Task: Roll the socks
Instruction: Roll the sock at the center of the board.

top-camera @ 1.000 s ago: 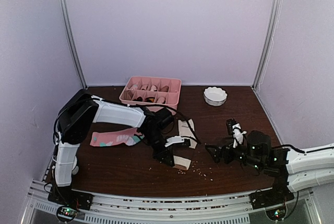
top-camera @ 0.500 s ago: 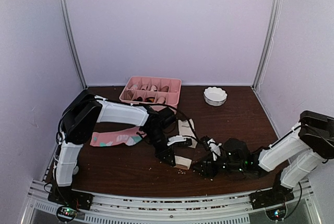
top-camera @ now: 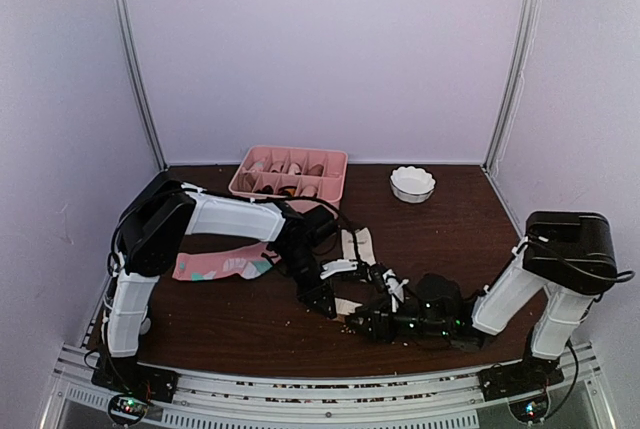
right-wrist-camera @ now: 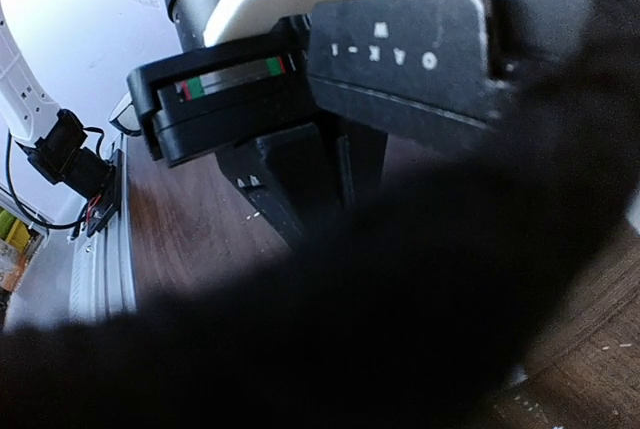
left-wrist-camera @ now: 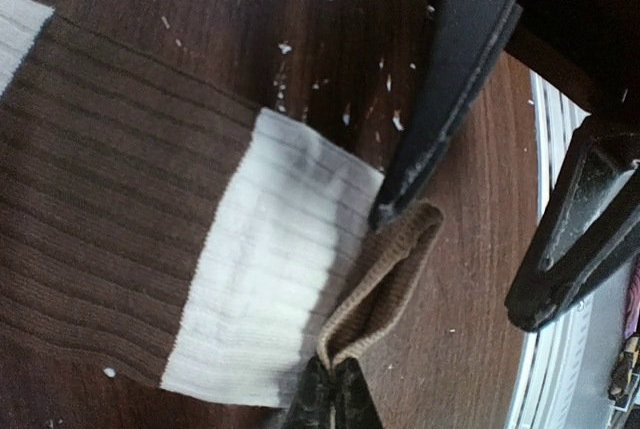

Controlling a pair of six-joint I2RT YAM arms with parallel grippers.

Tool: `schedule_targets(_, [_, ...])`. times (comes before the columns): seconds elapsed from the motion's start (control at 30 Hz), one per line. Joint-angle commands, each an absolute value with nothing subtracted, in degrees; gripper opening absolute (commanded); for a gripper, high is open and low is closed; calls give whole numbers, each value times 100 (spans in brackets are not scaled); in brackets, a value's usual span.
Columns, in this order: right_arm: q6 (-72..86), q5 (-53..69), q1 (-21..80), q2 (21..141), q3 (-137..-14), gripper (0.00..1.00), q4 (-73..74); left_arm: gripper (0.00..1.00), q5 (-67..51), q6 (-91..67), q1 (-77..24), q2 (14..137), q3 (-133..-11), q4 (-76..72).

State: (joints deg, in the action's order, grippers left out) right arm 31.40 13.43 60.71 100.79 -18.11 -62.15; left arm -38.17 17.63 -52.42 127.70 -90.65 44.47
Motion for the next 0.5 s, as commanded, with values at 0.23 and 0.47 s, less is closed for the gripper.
schedule_targets(0.23, [3634, 426, 6093, 10282, -880, 48, -8233, 0, -3995, 1778, -5136, 13023, -8911, 4658])
schedule_targets(0.47, [3715, 412, 6143, 10444, -838, 51, -8550, 0, -4134, 1683, -5116, 13084, -8955, 4642])
